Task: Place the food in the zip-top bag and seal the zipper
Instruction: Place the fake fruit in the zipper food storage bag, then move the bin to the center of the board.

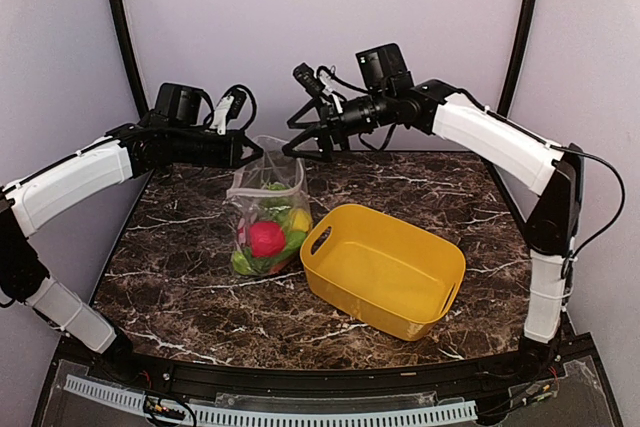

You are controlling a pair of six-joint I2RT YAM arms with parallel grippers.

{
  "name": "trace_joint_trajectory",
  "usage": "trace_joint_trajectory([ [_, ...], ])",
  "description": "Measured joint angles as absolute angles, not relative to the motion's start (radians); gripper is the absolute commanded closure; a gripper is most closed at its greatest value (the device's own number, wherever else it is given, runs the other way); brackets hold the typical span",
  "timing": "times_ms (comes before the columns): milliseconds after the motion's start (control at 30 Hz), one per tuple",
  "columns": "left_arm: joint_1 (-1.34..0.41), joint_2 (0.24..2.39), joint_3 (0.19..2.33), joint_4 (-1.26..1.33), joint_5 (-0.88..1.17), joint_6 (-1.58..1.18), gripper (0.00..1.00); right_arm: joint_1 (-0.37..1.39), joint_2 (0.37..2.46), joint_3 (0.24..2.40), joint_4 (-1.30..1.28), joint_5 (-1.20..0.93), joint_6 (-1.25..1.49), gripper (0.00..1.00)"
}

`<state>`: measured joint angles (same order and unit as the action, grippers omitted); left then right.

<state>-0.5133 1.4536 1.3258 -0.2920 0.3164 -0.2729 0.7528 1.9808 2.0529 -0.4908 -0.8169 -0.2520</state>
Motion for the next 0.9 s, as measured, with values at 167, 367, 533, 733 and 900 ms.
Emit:
trace_joint_trajectory([
  [167,-0.513,1.451,1.326,-0.294,0.313,-0.269,0.99,0.741,1.851,1.973,-0.542,-0.759,-0.318,0.01],
  [367,-0.513,1.441,1.326,-0.295,0.309,-0.260,0.99,0.702,1.657,1.816,-0.628,-0.649,-0.500,0.10],
  [533,-0.513,1.430,1.326,-0.296,0.303,-0.249,0.99,0.669,1.552,1.536,-0.677,-0.464,-0.557,0.12],
  [733,-0.513,1.425,1.319,-0.297,0.303,-0.244,0.99,0.585,1.557,1.296,-0.706,-0.210,-0.545,0.12],
  [900,-0.513,1.425,1.317,-0.297,0.305,-0.242,0.99,0.535,1.623,1.264,-0.701,-0.118,-0.521,0.14],
])
